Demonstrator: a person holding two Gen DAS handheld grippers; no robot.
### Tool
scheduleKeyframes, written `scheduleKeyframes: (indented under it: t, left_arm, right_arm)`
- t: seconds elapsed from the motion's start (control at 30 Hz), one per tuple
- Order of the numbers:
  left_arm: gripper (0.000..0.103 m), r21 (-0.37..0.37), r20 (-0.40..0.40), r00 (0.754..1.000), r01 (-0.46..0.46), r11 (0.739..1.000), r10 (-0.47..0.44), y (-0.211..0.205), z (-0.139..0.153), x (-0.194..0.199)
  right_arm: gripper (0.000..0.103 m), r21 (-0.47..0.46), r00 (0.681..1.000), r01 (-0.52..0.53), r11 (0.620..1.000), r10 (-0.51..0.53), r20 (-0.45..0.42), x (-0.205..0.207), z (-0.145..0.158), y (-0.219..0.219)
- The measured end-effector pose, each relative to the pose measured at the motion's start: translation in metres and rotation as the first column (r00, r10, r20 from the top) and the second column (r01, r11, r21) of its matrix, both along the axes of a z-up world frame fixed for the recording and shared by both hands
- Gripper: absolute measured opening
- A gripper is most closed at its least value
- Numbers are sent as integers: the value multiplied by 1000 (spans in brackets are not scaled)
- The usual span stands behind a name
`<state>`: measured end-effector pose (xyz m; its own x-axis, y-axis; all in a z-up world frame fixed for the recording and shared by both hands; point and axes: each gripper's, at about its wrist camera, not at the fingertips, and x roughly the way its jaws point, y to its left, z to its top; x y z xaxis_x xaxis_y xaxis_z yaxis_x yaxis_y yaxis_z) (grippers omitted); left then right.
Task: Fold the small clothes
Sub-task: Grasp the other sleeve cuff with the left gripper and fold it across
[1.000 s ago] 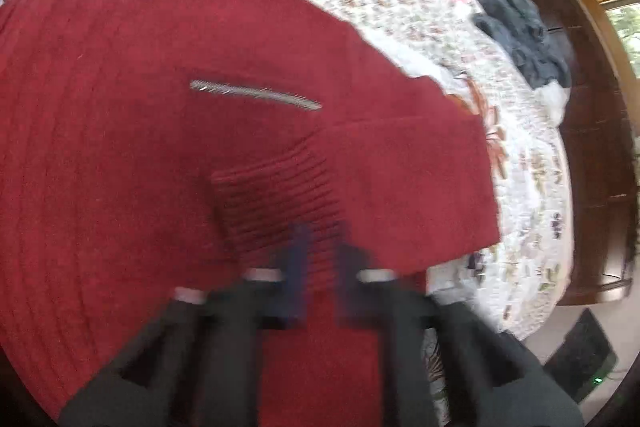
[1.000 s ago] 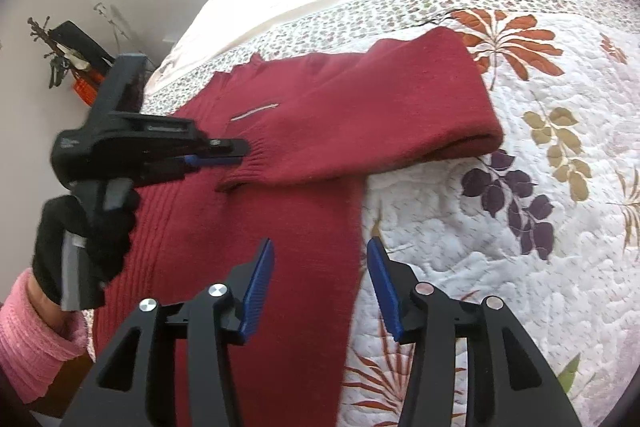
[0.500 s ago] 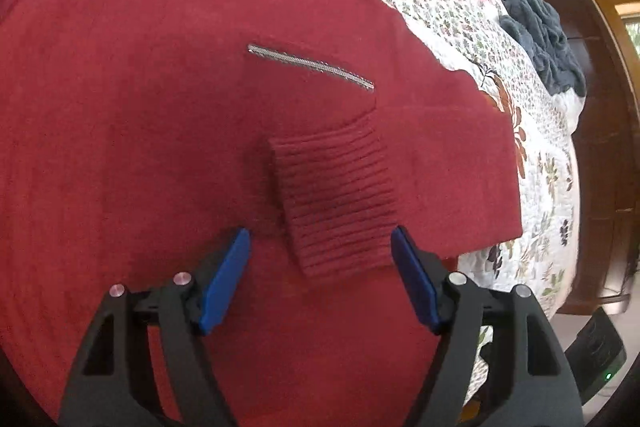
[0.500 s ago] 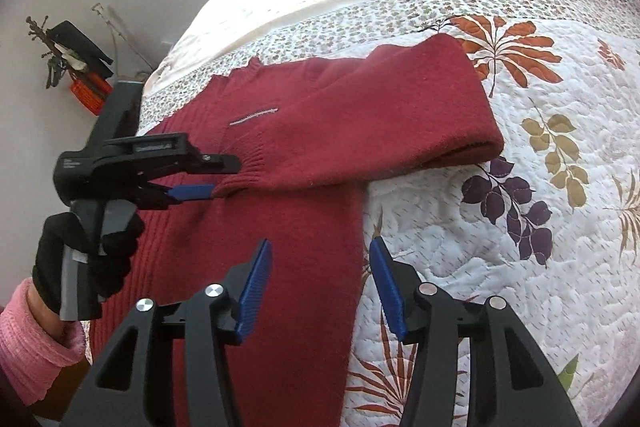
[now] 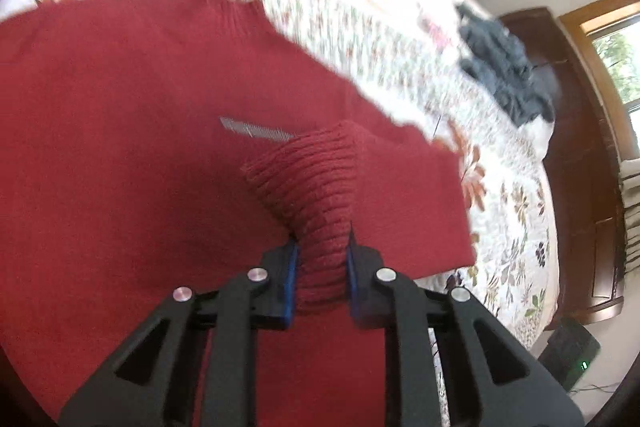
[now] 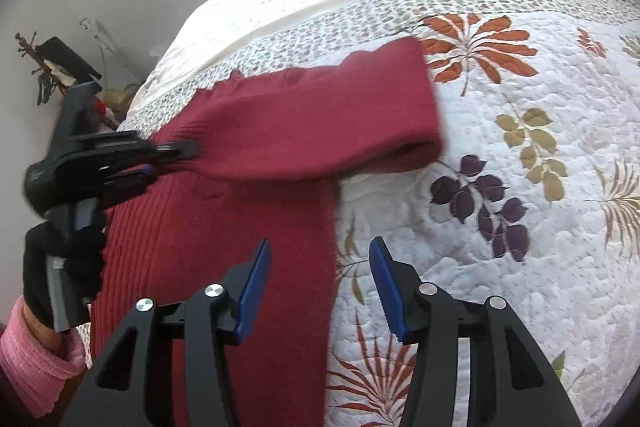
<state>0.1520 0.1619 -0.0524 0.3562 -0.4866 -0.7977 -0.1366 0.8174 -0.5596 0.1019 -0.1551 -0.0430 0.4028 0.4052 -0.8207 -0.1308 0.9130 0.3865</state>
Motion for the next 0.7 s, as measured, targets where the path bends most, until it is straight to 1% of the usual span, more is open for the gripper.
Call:
scheduleKeyframes:
  t: [0.03,0.13,0.2,0.27,0.37,0.47,0.53,0.57,0.63,0.67,0.7]
  left_arm:
    - [17,8,18,1000,-12,1000,12,7,7,-1]
    - [17,55,87,995,-62,997,57,44,30,-8]
    - [17,86,112,991,-87,993,77,63,40,-11]
    - [17,111,123,987,-118,987,105,89,47,-12]
    - [16,141,134,982,-152,978,133,114,50,-11]
    - [16,149,142,977,-181,972,160,138,51,-15]
    - [16,154,138,976,-191,969,171,149,47,-15]
    - [16,156,136,976,-191,969,170,153,45,-15]
    - [16,169,121,979,-181,969,162,158,35,-15]
    - [16,175,111,982,-174,969,156,160,29,-15]
    - [17,183,102,983,-169,968,152,162,22,-14]
  right_arm:
    - [52,4,1000,10,1000,-10,0,2,2,-3]
    - [58,23,998,58,998,-58,-10,10,5,-15]
    - [61,29,995,93,995,-92,-29,20,4,-22]
    - [62,34,993,106,994,-104,-54,31,0,-21]
    - [62,59,991,99,993,-93,-97,58,-9,-10]
    - [62,89,986,98,991,-85,-141,81,-19,2]
    - [62,102,979,81,991,-60,-194,98,-30,16]
    - [61,93,974,82,992,-60,-218,106,-37,23]
    - [56,84,971,61,995,-39,-238,113,-46,33]
    - [45,70,968,47,996,-29,-249,116,-51,39]
    - [36,48,963,42,998,-28,-267,117,-56,44]
